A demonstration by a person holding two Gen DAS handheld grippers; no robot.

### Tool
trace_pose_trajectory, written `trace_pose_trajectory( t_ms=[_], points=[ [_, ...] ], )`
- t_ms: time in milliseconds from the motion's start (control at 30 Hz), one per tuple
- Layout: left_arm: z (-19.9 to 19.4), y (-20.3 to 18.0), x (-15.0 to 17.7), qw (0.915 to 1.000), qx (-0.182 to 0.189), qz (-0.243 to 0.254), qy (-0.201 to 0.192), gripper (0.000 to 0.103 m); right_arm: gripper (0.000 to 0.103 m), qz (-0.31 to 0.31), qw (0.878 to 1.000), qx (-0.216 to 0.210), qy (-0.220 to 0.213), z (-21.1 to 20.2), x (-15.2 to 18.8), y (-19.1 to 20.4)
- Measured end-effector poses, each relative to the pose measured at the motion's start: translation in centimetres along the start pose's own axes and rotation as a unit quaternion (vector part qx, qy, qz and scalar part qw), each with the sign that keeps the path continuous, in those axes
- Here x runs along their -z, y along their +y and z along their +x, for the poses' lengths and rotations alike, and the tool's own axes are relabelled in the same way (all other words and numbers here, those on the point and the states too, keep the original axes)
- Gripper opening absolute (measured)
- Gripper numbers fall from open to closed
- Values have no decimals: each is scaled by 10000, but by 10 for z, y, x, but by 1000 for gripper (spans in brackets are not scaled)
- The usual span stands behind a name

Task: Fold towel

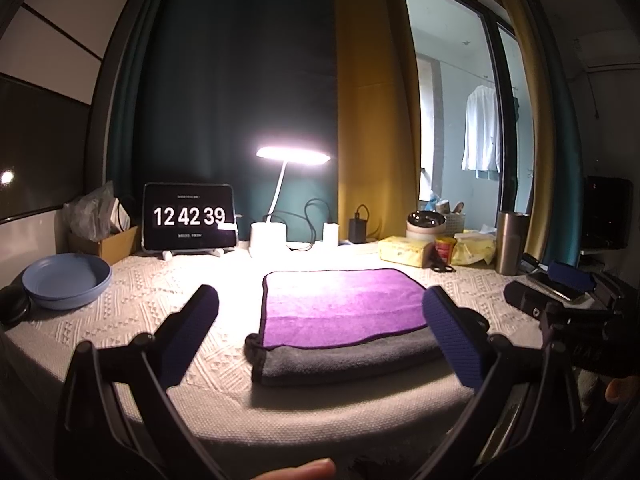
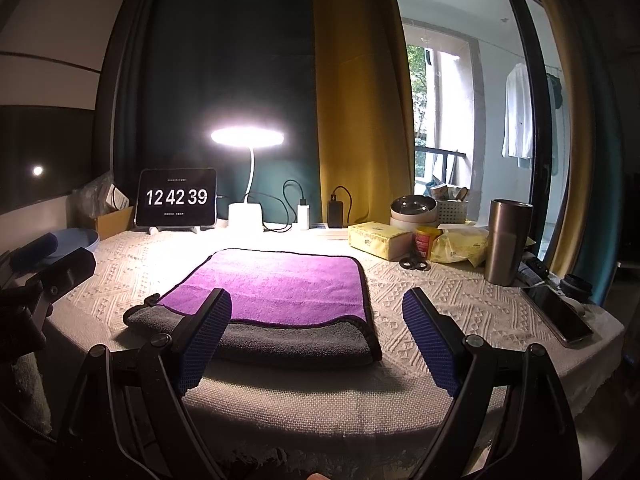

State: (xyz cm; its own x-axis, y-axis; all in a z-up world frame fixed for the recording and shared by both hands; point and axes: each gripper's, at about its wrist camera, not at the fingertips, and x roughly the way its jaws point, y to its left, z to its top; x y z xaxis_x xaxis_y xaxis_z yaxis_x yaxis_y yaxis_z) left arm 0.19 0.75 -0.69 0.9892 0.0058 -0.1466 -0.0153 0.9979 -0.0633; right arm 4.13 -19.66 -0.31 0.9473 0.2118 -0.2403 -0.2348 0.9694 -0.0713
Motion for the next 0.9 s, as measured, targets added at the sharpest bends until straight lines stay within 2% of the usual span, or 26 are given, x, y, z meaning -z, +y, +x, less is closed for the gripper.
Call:
trace_pose_trajectory(
  t_ms=[600, 800, 900],
  points=[
    [3, 1, -1, 10000, 49, 12, 26, 103, 90, 5, 10000, -8, 2, 0, 0, 0],
    [9, 3, -2, 9999, -24, 58, 130, 103, 90, 14, 10000, -3, 27, 4, -1, -2],
    [21, 8, 0, 9994, -41, 54, 342, 103, 90, 22, 10000, -28, 74, 13, -4, -7]
  ],
)
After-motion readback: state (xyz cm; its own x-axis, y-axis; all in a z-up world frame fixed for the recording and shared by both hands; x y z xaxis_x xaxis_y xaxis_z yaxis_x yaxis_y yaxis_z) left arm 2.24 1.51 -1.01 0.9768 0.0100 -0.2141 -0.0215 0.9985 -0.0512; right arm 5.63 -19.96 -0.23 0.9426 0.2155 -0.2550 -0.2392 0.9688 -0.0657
